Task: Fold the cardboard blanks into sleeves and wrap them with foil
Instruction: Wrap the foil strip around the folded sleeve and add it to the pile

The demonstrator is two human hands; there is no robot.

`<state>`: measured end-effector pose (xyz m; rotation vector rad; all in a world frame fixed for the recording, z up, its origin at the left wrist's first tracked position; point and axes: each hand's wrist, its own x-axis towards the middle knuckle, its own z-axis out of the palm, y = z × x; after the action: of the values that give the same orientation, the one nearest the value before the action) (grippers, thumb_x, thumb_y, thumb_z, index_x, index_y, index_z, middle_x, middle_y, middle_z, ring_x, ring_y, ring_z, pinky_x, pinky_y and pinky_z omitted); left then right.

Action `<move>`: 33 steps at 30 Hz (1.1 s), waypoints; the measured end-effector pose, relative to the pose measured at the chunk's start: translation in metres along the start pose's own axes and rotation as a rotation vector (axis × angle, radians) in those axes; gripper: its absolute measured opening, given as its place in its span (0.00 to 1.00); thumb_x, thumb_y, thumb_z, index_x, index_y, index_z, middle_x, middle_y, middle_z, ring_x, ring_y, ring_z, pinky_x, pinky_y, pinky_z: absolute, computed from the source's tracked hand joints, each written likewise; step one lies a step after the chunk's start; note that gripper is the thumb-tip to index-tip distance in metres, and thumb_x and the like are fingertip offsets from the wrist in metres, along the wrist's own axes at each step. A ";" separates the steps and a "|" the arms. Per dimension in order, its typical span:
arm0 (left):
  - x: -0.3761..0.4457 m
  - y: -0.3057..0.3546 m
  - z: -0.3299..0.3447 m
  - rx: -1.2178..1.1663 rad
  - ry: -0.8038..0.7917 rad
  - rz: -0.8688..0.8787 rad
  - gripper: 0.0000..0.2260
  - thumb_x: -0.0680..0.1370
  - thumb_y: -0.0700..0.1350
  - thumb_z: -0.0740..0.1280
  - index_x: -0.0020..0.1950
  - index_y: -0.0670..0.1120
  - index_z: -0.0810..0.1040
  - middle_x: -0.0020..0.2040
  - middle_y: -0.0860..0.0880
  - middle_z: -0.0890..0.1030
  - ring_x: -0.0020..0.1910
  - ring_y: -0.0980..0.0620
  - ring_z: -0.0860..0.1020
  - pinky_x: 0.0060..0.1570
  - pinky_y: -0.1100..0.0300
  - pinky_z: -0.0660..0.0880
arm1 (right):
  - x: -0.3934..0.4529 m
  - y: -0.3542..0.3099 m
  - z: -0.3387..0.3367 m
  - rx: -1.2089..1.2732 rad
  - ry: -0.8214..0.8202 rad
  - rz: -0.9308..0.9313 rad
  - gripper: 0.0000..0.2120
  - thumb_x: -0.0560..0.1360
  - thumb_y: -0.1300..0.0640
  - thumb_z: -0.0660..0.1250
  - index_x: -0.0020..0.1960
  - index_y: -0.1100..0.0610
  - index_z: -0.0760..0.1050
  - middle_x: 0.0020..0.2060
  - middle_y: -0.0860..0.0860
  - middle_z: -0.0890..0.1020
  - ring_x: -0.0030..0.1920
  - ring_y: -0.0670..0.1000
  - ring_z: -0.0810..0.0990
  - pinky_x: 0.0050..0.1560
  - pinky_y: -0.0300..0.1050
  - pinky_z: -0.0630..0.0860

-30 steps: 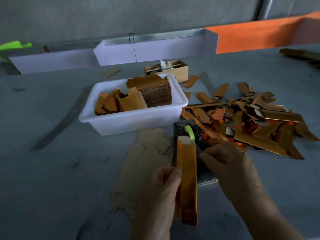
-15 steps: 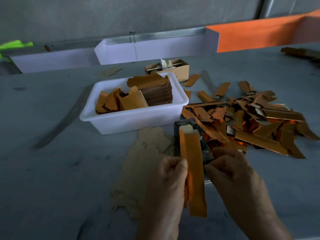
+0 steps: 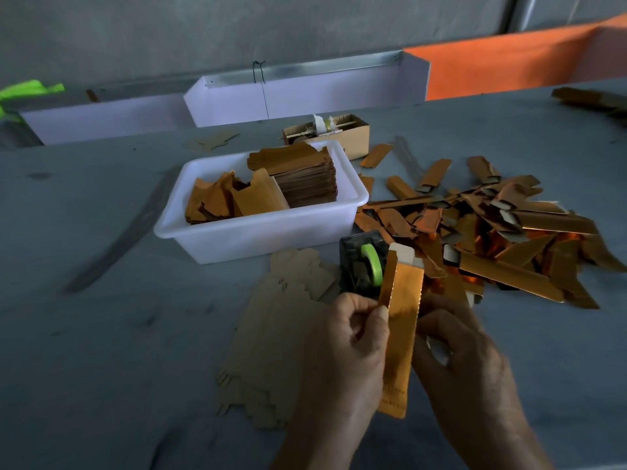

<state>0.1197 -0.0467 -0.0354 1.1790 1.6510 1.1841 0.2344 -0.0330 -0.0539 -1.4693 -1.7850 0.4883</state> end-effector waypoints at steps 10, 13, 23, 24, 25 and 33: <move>-0.005 0.003 -0.010 -0.073 -0.026 -0.057 0.06 0.77 0.54 0.64 0.44 0.55 0.77 0.33 0.59 0.80 0.31 0.62 0.77 0.30 0.69 0.70 | 0.005 0.004 -0.036 0.225 -0.039 0.114 0.09 0.72 0.57 0.68 0.36 0.45 0.76 0.36 0.48 0.79 0.33 0.43 0.77 0.32 0.35 0.70; -0.009 0.006 -0.015 -0.136 -0.019 -0.038 0.07 0.77 0.51 0.65 0.40 0.54 0.78 0.30 0.55 0.78 0.27 0.60 0.74 0.27 0.66 0.69 | 0.008 -0.002 -0.056 0.543 -0.187 0.159 0.11 0.63 0.41 0.72 0.38 0.47 0.80 0.33 0.51 0.81 0.34 0.47 0.79 0.35 0.44 0.78; -0.018 0.017 -0.021 -0.415 -0.138 -0.179 0.06 0.74 0.36 0.69 0.40 0.44 0.84 0.40 0.43 0.85 0.40 0.48 0.85 0.40 0.60 0.81 | 0.007 -0.020 -0.053 0.444 -0.418 0.022 0.13 0.58 0.44 0.63 0.40 0.35 0.80 0.39 0.43 0.83 0.37 0.42 0.80 0.32 0.33 0.75; -0.018 0.017 -0.021 -0.414 -0.142 -0.177 0.06 0.73 0.36 0.70 0.40 0.44 0.84 0.41 0.43 0.85 0.41 0.47 0.85 0.40 0.60 0.81 | 0.007 -0.021 -0.052 0.426 -0.415 0.020 0.13 0.58 0.43 0.63 0.41 0.34 0.80 0.39 0.42 0.83 0.38 0.43 0.80 0.33 0.34 0.76; -0.019 0.018 -0.021 -0.414 -0.147 -0.176 0.06 0.73 0.36 0.70 0.40 0.44 0.84 0.41 0.43 0.85 0.41 0.47 0.85 0.40 0.60 0.81 | 0.007 -0.021 -0.051 0.405 -0.403 0.017 0.14 0.58 0.42 0.62 0.42 0.33 0.79 0.40 0.41 0.82 0.39 0.44 0.80 0.33 0.36 0.76; -0.023 0.023 -0.021 -0.388 -0.158 -0.193 0.07 0.75 0.36 0.69 0.39 0.45 0.83 0.39 0.47 0.85 0.39 0.51 0.85 0.36 0.64 0.80 | 0.007 -0.022 -0.046 0.274 -0.323 0.055 0.18 0.69 0.57 0.70 0.49 0.39 0.67 0.36 0.40 0.83 0.37 0.40 0.81 0.30 0.35 0.74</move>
<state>0.1118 -0.0710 -0.0063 0.8276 1.3103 1.1886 0.2543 -0.0402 -0.0066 -1.3037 -1.8354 1.0046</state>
